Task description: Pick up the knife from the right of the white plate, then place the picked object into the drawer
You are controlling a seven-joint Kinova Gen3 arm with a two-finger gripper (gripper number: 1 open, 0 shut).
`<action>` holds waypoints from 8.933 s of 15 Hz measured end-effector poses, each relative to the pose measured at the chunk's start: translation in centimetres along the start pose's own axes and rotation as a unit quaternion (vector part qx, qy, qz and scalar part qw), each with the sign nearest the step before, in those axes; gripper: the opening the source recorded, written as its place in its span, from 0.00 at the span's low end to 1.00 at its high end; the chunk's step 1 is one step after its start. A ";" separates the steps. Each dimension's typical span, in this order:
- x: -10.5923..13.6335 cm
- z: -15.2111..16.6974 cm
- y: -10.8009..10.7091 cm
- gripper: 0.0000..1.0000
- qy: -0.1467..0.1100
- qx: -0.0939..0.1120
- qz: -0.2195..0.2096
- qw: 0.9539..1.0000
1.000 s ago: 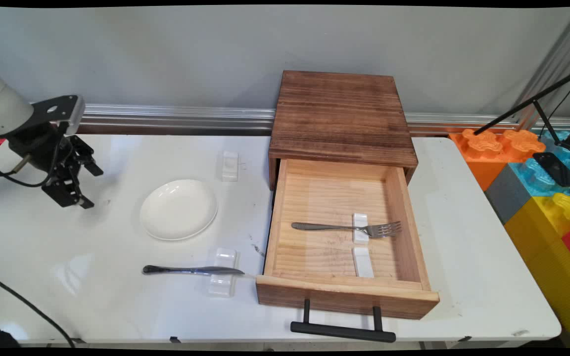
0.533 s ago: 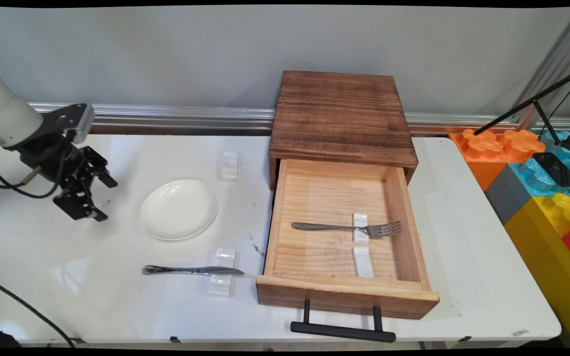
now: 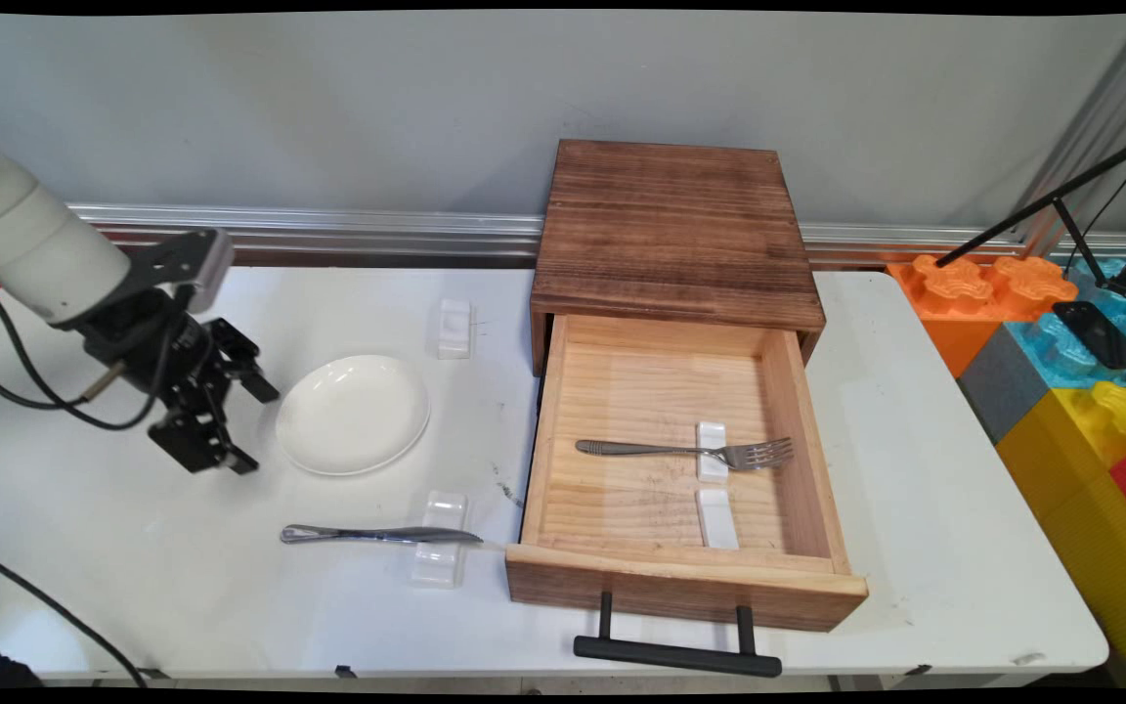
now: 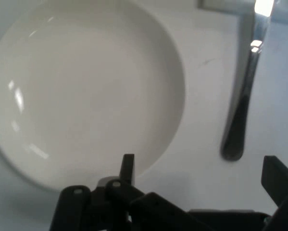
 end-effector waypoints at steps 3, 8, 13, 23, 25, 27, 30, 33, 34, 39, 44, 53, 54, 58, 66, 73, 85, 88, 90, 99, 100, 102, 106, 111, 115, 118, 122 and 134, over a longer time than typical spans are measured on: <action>1.6 0.7 1.0 1.00 0.003 -0.009 0.007 1.000; 4.6 2.8 2.9 1.00 0.007 -0.026 0.018 0.999; 5.9 5.1 3.8 1.00 0.004 -0.037 0.027 0.999; 6.8 9.2 4.7 1.00 0.002 -0.044 0.030 0.999; 6.9 9.8 4.7 1.00 0.002 -0.043 0.031 0.999; 6.9 10.4 4.7 1.00 0.001 -0.042 0.033 0.999; 6.9 11.1 4.7 1.00 0.000 -0.040 0.037 0.998; 6.9 11.6 4.6 1.00 -0.001 -0.039 0.044 0.998; 6.9 11.7 4.5 1.00 -0.001 -0.040 0.046 0.998; 7.0 12.4 4.7 1.00 0.001 -0.040 0.061 0.997; 7.1 12.7 4.7 0.00 0.003 -0.038 0.070 0.997; 7.2 12.0 4.7 0.00 0.003 -0.039 0.070 0.997; 7.2 11.7 4.8 0.00 0.003 -0.040 0.069 0.997; 7.5 10.7 4.7 0.00 0.004 -0.041 0.069 0.997; 8.6 6.8 4.4 0.00 0.002 -0.039 0.071 0.997; 9.6 2.8 4.3 0.00 -0.001 -0.025 0.072 0.997; 14.8 -4.5 6.4 0.00 0.025 -0.018 0.079 0.996; 16.6 -5.1 7.0 0.00 0.036 -0.026 0.082 0.996; 18.1 -5.4 7.4 0.00 0.044 -0.031 0.085 0.995; 25.5 -4.1 9.2 0.00 0.072 -0.046 0.106 0.991; 26.5 -3.6 9.4 0.00 0.075 -0.046 0.107 0.990; 28.1 -2.7 9.5 0.00 0.079 -0.046 0.106 0.990; 30.8 -0.5 9.4 0.00 0.087 -0.043 0.098 0.990; 33.7 3.2 9.2 0.00 0.097 -0.047 0.092 0.990; 35.1 6.6 9.0 0.00 0.101 -0.049 0.091 0.989; 35.6 9.2 8.8 0.00 0.102 -0.050 0.091 0.989; 35.7 12.6 8.7 0.00 0.097 -0.052 0.093 0.990; 35.0 17.3 8.6 0.00 0.077 -0.055 0.090 0.991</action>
